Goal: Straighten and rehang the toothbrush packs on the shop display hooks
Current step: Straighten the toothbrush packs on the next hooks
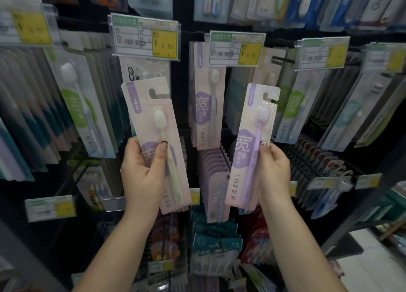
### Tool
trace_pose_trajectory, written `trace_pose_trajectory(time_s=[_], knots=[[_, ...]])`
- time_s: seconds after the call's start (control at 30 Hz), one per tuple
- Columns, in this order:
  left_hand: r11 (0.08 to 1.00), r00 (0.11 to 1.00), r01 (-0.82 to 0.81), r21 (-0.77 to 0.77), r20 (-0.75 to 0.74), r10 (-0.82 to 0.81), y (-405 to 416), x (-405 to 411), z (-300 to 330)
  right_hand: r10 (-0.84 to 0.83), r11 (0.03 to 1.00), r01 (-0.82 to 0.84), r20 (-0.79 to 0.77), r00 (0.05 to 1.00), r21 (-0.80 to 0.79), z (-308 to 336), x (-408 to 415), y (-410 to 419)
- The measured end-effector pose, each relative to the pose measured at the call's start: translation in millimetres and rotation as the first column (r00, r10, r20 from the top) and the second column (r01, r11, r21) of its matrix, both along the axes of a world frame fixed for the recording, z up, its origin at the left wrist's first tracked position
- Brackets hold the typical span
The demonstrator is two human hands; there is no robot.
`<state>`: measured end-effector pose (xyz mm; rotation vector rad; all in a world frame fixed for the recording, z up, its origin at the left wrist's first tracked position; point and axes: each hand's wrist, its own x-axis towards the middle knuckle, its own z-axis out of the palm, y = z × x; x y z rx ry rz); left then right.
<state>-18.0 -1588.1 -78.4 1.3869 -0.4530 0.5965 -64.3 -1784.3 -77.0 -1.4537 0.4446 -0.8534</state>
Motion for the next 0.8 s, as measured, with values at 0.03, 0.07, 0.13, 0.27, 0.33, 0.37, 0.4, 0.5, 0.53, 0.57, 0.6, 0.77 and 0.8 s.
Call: trace_pose_trajectory(time_s=[0.03,0.07,0.13,0.27,0.33,0.37,0.4,0.5,0.53,0.57,0.6,0.77,0.8], knots=[[1.000,1.000,0.006,0.001,0.004,-0.006,-0.2,-0.7,-0.2,0.005,1.000,-0.005,-0.001,1.000,0.001,-0.6,-0.3,-0.1],[1.000,1.000,0.008,0.004,0.007,-0.008,-0.3,-1.4,-0.5,0.013,1.000,-0.013,-0.003,1.000,0.004,-1.1,-0.3,0.1],[1.000,1.000,0.008,0.003,0.006,-0.008,0.4,-2.4,-1.1,0.034,0.999,-0.034,-0.005,0.999,0.009,-1.1,-1.1,1.7],[1.000,1.000,0.004,-0.020,0.012,-0.004,3.2,-6.3,-3.1,0.054,0.999,-0.054,-0.007,0.999,0.009,-0.5,-3.0,4.3],[0.999,1.000,-0.019,-0.043,0.011,0.020,5.2,-9.8,-4.7,0.050,0.999,-0.050,-0.007,0.999,0.001,-0.4,-4.0,4.9],[0.998,0.999,-0.039,-0.054,0.012,0.040,6.6,-11.8,-5.4,0.046,0.999,-0.046,-0.006,0.999,-0.004,-0.3,-4.7,5.3],[0.996,0.998,-0.066,-0.065,0.014,0.067,8.3,-13.3,-6.7,0.042,0.999,-0.042,-0.003,0.999,-0.011,-0.4,-5.2,5.7],[0.980,0.984,-0.176,-0.089,0.012,0.177,16.1,-15.3,-11.5,0.034,0.999,-0.034,0.001,0.999,-0.035,-1.4,-5.5,7.0],[0.973,0.977,-0.212,-0.092,0.007,0.214,19.2,-14.9,-12.8,0.034,0.998,-0.034,-0.001,0.999,-0.044,-1.6,-5.2,7.5],[0.967,0.972,-0.235,-0.097,-0.001,0.236,22.0,-14.5,-13.8,0.035,0.998,-0.035,0.001,0.999,-0.050,-1.7,-4.6,7.8],[0.963,0.969,-0.248,-0.105,-0.008,0.248,24.3,-13.7,-14.7,0.037,0.998,-0.037,0.002,0.999,-0.056,-1.9,-3.6,8.2],[0.958,0.964,-0.267,-0.109,-0.011,0.267,29.7,-13.5,-14.9,0.056,0.996,-0.054,0.016,0.998,-0.073,-4.5,1.9,9.8],[0.957,0.963,-0.267,-0.110,-0.011,0.268,29.8,-14.0,-14.3,0.057,0.995,-0.056,0.020,0.998,-0.080,-5.1,2.8,10.0]])
